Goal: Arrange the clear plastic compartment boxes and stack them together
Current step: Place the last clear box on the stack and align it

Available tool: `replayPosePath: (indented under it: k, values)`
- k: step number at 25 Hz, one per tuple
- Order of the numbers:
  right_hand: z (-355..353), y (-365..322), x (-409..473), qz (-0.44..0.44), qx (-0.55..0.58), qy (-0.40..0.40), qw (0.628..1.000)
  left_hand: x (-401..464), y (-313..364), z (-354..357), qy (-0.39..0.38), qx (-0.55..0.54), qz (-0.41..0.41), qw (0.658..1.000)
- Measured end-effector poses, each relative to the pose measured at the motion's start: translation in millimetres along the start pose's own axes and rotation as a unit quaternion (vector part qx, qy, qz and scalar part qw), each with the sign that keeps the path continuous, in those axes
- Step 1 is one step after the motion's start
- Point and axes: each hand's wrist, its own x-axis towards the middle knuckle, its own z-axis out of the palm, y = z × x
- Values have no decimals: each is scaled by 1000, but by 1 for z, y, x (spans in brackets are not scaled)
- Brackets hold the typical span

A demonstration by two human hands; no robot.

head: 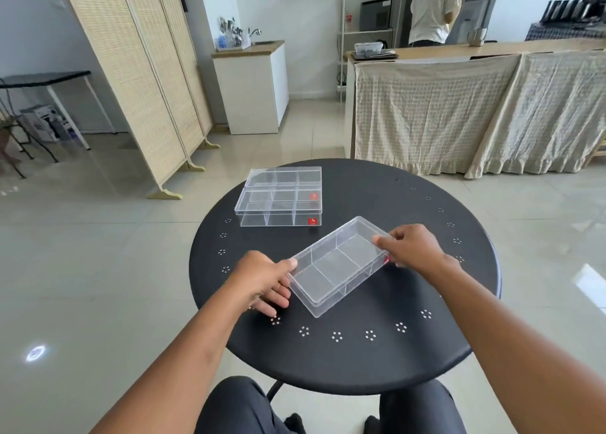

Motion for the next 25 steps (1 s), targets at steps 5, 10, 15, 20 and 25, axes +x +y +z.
replayPosePath:
  k: [5,10,15,20,25]
  values:
    - [45,-17,-18,-19,32,-20,999,18,-32,-35,146,-105,74,981]
    - [86,-56,-21,-61,83,27,994,27,-37,-74,244,-132,119,953]
    - [106,-72,-12,-32,95,57,993,56,-20,-95,254,-101,144,951]
    - [115,-67,-5,-18,75,69,995,83,-16,-92,221,-108,136,960]
    - [115,-67,0,-32,56,84,994,93,-23,-86,212,-110,134,962]
